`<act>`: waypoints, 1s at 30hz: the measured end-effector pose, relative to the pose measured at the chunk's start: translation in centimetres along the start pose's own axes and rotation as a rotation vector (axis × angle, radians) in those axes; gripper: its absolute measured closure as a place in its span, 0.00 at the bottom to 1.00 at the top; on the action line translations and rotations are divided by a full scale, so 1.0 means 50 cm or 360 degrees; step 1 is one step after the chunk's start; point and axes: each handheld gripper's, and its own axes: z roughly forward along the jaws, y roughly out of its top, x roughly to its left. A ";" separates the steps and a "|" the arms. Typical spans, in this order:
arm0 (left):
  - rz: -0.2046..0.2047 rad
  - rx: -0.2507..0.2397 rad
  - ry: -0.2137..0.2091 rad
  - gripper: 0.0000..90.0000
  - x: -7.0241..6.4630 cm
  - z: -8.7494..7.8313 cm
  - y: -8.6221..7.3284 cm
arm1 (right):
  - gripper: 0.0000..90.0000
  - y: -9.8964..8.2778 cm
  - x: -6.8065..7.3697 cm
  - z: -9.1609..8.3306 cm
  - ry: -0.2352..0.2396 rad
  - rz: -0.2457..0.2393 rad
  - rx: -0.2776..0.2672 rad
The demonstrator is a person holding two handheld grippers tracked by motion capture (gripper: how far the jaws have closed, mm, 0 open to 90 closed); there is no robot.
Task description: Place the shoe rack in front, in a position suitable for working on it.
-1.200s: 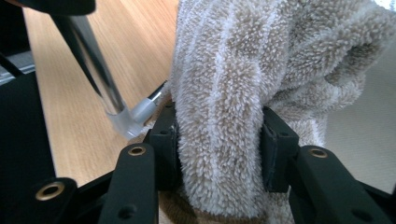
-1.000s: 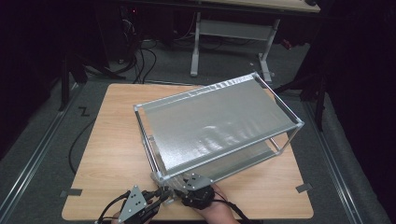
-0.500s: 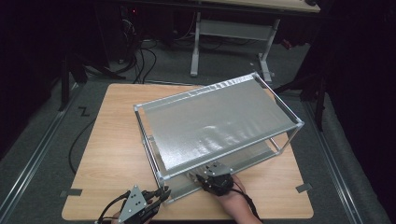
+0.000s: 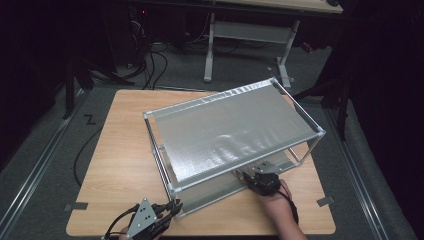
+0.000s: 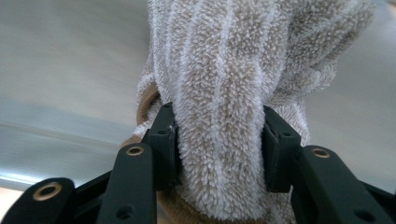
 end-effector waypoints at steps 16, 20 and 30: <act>-0.0008 0.0001 0.0013 0.89 0.002 -0.002 0.000 | 0.62 -0.057 -0.164 -0.050 -0.0406 0.0233 0.0068; -0.0009 0.0001 0.0013 0.89 0.002 -0.002 0.000 | 0.60 -0.057 -0.170 -0.053 -0.0489 0.0203 0.0074; -0.0016 -0.0011 -0.0005 0.84 0.003 -0.004 0.000 | 0.44 -0.054 -0.173 -0.054 -0.0454 0.0282 -0.0016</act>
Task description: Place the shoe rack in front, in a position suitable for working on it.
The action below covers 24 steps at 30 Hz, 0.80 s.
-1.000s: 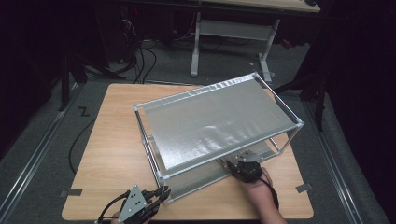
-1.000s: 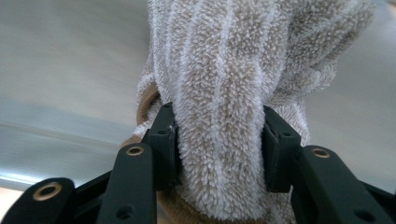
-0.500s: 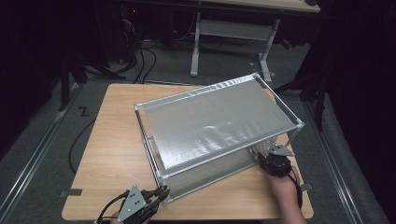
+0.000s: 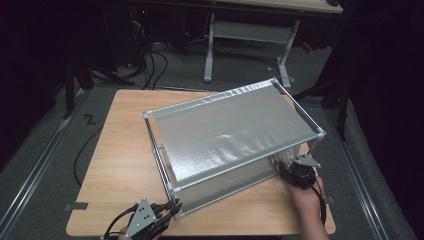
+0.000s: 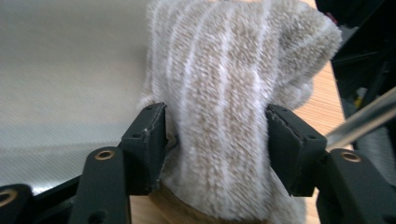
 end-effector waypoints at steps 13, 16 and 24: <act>0.0008 -0.0002 0.0012 0.89 0.000 -0.001 0.000 | 0.57 -0.002 0.019 0.014 0.0085 -0.0001 0.0055; 0.0003 -0.0005 0.0010 0.89 0.000 0.000 -0.001 | 0.57 0.000 0.035 0.013 0.0124 -0.0016 0.0054; 0.0011 -0.0007 0.0006 0.89 0.001 0.000 -0.001 | 0.57 0.007 0.100 0.006 0.0263 -0.0088 0.0049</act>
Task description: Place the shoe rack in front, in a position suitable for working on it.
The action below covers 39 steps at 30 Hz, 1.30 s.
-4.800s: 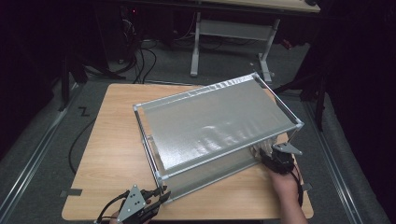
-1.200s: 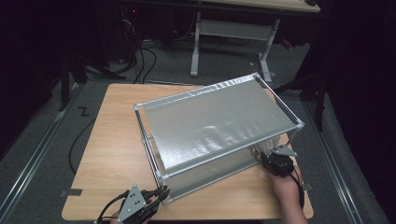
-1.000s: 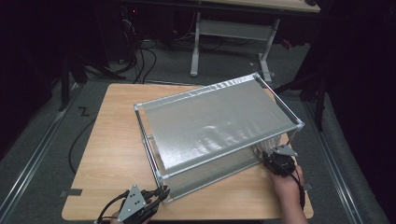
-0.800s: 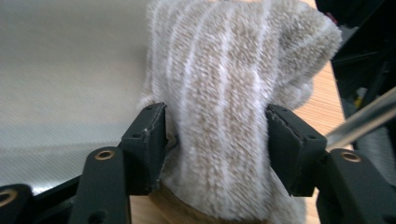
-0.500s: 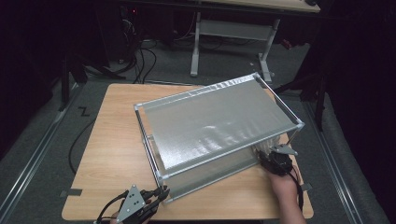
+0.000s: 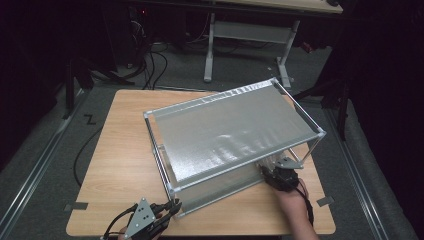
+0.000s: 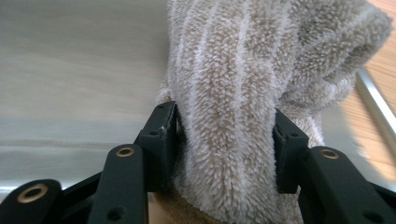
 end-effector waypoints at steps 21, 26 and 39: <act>-0.0003 -0.0006 -0.0013 0.89 0.002 0.003 0.000 | 0.65 0.043 0.323 -0.010 0.0588 -0.0388 -0.0071; -0.0007 -0.0008 -0.0014 0.89 0.001 0.003 0.000 | 0.66 0.046 0.393 -0.023 0.0769 -0.0464 -0.0099; -0.0003 -0.0009 -0.0017 0.89 -0.001 0.007 0.001 | 0.68 0.044 0.433 -0.039 0.0904 -0.0537 -0.0113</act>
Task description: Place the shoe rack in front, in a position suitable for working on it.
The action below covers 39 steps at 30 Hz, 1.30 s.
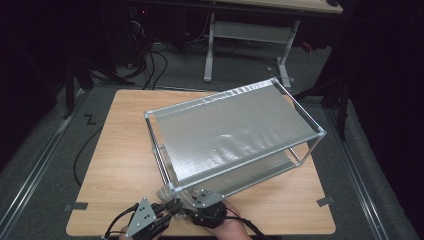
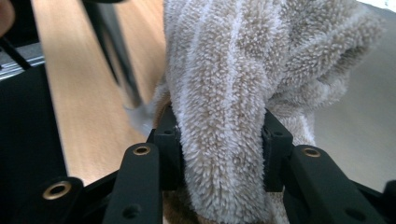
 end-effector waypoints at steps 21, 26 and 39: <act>0.0005 0.0011 0.0000 0.89 0.002 0.000 0.001 | 0.67 -0.069 -0.167 -0.067 -0.0448 0.0254 0.0084; 0.0005 0.0011 0.0001 0.89 0.002 0.000 0.001 | 0.67 -0.093 -0.217 -0.098 -0.0570 0.0282 0.0090; -0.0007 0.0001 0.0006 0.89 0.002 0.000 0.000 | 0.67 -0.188 -0.344 -0.231 -0.0917 0.0531 0.0123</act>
